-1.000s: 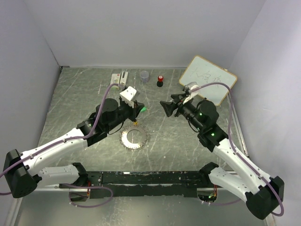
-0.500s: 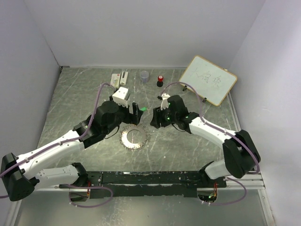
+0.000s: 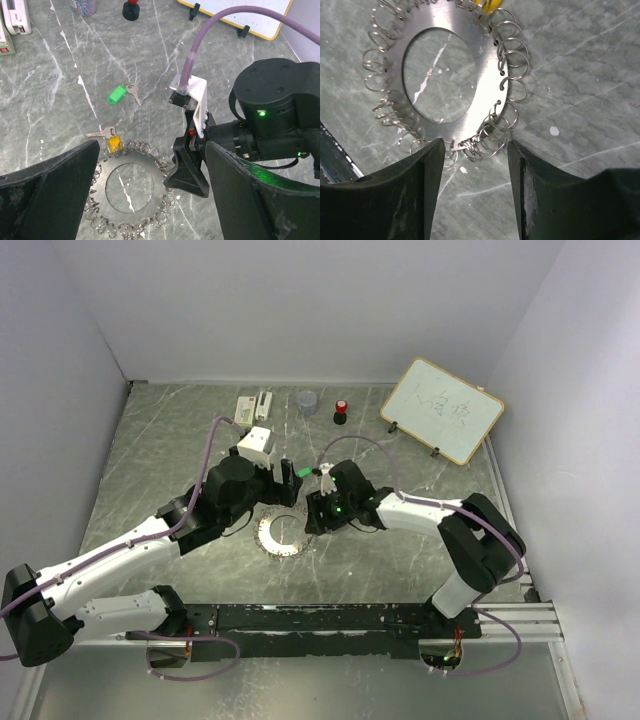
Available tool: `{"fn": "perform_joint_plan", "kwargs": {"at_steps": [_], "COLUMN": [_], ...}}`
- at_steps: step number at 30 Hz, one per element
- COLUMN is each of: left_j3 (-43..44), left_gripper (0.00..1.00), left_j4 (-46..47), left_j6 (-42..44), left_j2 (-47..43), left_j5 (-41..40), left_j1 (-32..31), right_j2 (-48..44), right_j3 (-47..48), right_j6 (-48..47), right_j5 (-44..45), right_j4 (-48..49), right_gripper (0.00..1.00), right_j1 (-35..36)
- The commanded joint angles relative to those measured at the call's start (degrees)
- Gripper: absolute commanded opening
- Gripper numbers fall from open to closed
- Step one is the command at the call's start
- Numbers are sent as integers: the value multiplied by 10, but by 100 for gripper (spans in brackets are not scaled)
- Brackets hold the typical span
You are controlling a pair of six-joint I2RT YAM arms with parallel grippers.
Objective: Put the keys on the keyring
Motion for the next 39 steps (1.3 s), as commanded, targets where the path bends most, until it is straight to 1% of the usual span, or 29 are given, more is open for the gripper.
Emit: {"fn": "perform_joint_plan", "kwargs": {"at_steps": [1,9,16,18,20,24,27,28,29,34,39], "left_j3": [-4,-4,1,0,0,-3,-4,-3,-2,0,1], "left_gripper": [98,98,97,97,97,97,97,97,97,97,97], "left_j4": [-2,-8,-15,-18,-20,-22,-23,-24,-24,-25,-26], "left_j6": [-5,-3,2,2,2,2,4,4,4,4,4], "left_j2": [-1,-5,-5,-7,-10,-15,-17,-18,-18,-21,-25], "left_j5": [-10,-13,-20,-22,-24,-29,-32,-32,-32,-33,-36], "left_j1": [2,3,5,5,7,7,10,10,11,12,13], "right_j2": [27,63,129,142,150,166,171,170,168,124,33], "right_j3": [4,32,73,79,82,83,81,79,77,59,25], "right_j6": [5,-8,-28,-32,-34,-34,-33,-33,-33,-37,-53], "right_j5": [12,65,91,101,113,132,151,156,161,187,188], "right_j4": [22,29,29,23,16,-1,-11,-11,-12,10,62], "right_gripper": [54,55,55,53,47,25,11,4,1,0,0], "right_j1": [7,11,15,20,27,35,39,40,41,43,43]}}
